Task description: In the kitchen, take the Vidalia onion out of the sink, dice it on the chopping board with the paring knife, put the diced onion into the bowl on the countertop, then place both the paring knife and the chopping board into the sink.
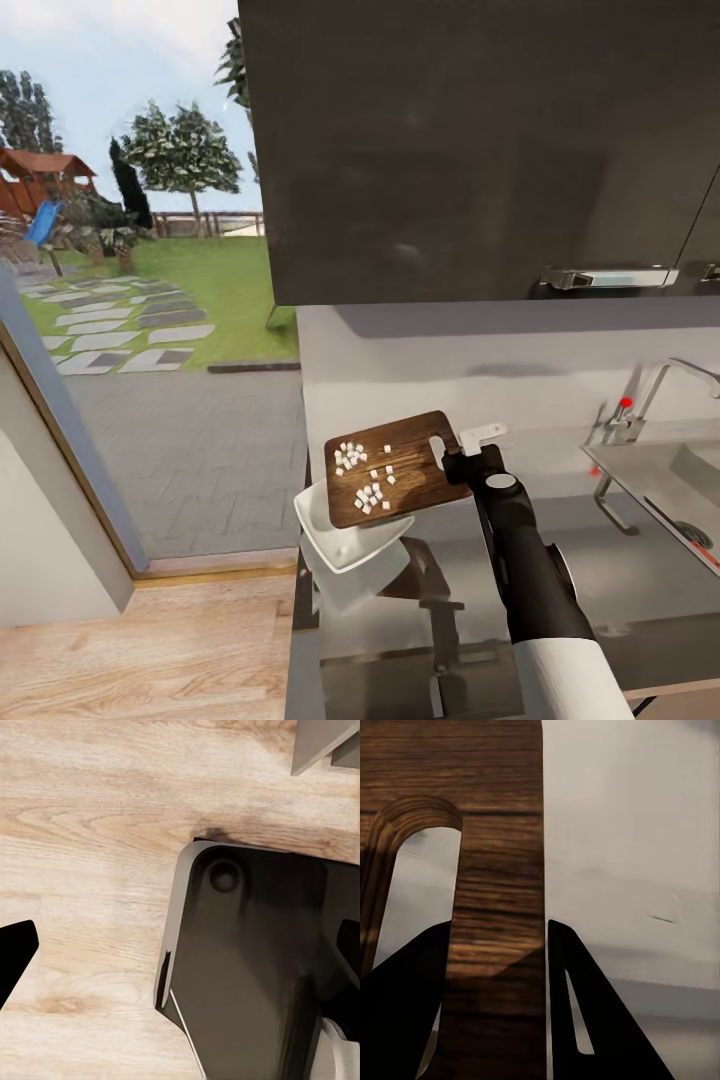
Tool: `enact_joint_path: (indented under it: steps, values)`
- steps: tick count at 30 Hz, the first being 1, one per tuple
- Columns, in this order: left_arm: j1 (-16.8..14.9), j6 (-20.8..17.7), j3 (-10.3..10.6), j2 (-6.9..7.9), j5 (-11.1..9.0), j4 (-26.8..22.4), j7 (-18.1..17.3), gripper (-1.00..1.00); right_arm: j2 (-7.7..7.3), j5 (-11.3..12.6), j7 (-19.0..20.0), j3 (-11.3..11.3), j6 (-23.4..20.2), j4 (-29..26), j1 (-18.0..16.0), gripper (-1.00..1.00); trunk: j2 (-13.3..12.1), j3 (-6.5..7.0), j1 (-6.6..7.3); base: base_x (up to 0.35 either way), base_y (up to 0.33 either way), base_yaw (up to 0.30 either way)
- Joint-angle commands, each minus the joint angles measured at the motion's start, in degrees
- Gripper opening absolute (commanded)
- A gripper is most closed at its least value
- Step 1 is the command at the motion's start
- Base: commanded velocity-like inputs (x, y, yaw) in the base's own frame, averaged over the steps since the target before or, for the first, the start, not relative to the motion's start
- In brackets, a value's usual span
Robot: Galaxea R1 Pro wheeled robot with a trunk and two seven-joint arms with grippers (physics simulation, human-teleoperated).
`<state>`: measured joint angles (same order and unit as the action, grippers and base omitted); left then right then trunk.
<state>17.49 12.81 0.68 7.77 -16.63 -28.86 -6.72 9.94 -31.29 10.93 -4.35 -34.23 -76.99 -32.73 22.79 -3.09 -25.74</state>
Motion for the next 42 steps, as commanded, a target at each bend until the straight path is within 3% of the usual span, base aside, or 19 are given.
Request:
enact_joint_path:
  steps: [1, 42]
  values:
    - [0.00, 0.03, 0.09, 0.02, -0.60, 0.04, -0.31, 1.00, 0.06, -0.59, 0.52, -0.13, -0.16, -0.09, -0.05, -1.00, 0.13, -0.12, -0.04, 0.000, 0.000, 0.000]
    - [0.00, 0.03, 0.08, -0.04, -0.60, 0.12, -0.31, 1.00, 0.06, -0.62, 0.50, -0.14, -0.14, -0.08, -0.05, -1.00, 0.13, -0.12, -0.04, 0.015, 0.006, 0.000]
